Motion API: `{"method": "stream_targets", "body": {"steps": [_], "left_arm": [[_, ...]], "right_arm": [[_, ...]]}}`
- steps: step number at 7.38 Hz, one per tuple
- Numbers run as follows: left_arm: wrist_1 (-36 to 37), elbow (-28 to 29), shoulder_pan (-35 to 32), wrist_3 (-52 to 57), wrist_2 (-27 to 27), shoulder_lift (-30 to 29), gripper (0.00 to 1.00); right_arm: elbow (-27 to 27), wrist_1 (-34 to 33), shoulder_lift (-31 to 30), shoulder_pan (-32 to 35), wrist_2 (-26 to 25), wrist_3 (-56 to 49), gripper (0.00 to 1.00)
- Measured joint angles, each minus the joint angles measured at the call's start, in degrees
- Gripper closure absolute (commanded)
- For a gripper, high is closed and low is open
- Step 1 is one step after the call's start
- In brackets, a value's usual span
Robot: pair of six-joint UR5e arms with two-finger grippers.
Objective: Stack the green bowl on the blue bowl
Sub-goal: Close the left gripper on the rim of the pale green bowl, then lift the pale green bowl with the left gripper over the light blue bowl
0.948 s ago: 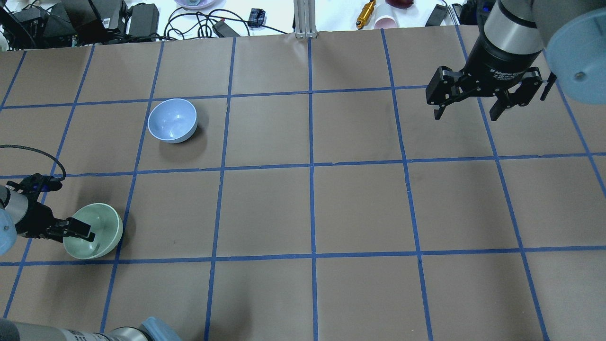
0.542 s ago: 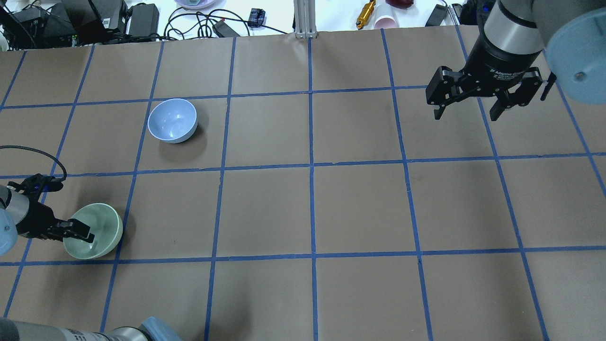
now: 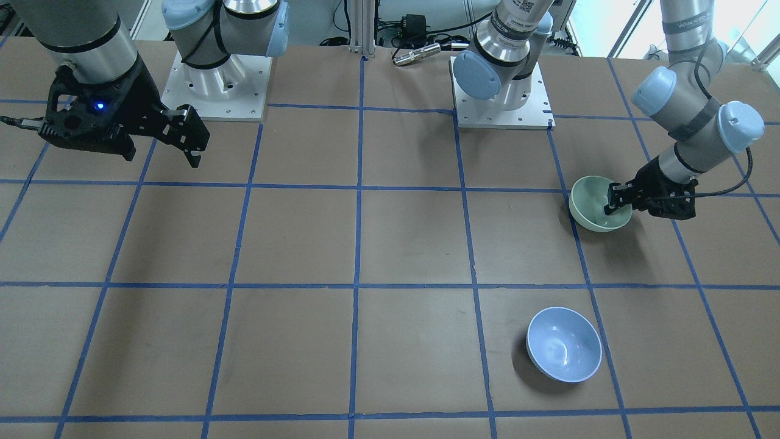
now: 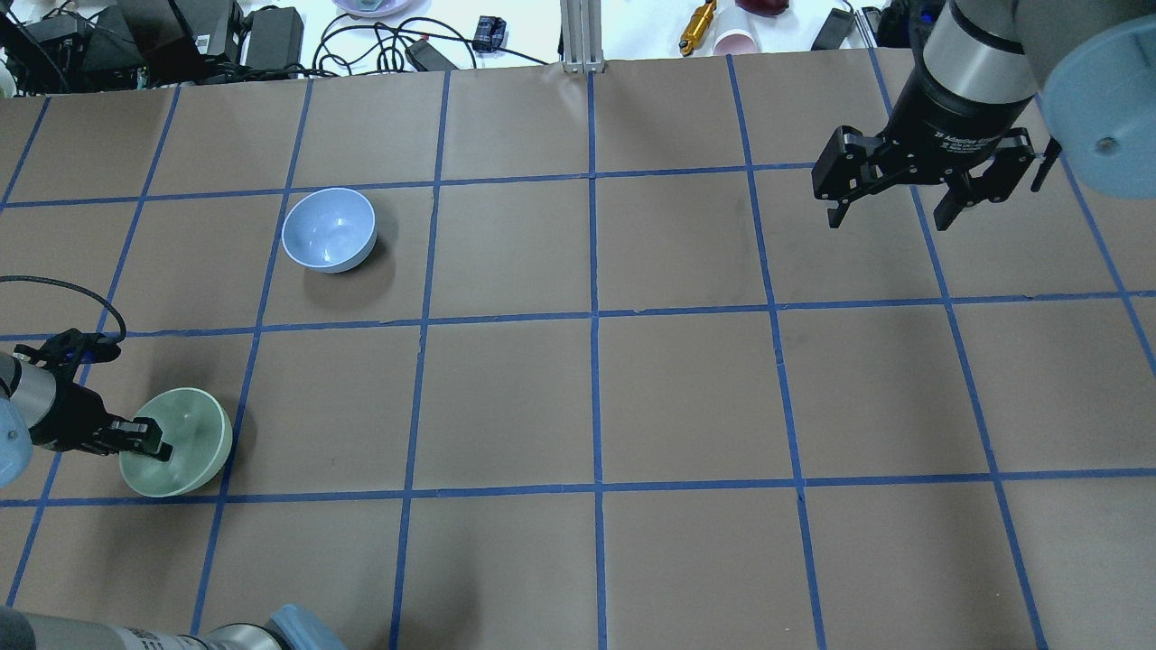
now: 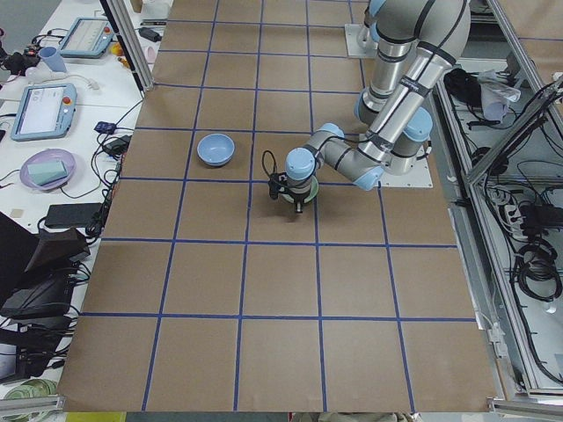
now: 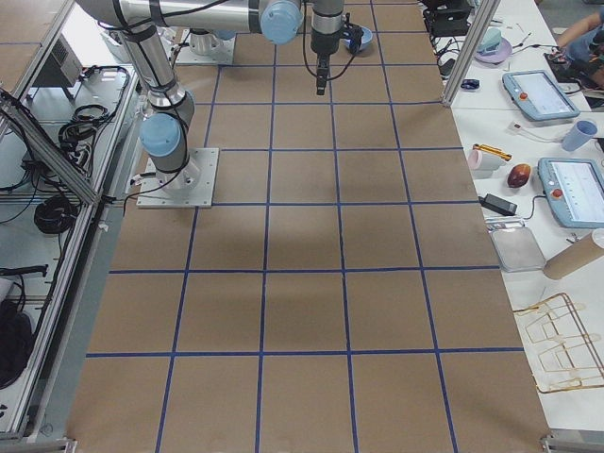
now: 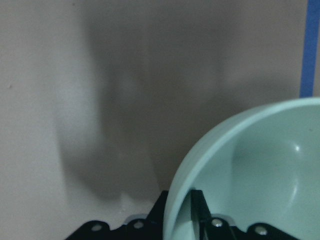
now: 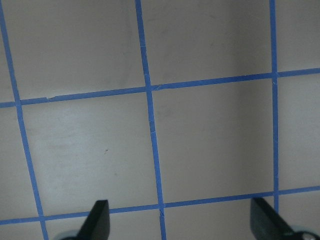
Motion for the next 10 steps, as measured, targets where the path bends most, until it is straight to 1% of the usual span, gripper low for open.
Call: {"method": "stream_targets", "body": {"steps": [2,7,9,10], "left_arm": [[-0.01,-0.01,0.00,0.14,-0.08,0.05,1.00],[-0.03,0.58,0.20,0.44,-0.31,0.60,1.00],[-1.37,2.40,0.01,0.13,-2.83,1.60,1.00],[-3.53,5.12,-0.32,-0.25,-3.70,1.68,1.00]], "right_arm": [[0.01,0.00,0.00,0.00,-0.03,0.00,0.00],[-0.01,0.00,0.00,0.00,0.00,0.00,0.00],[-0.01,0.00,0.00,0.00,-0.03,0.00,0.00],[-0.01,0.00,0.00,0.00,-0.03,0.00,0.00]]}}
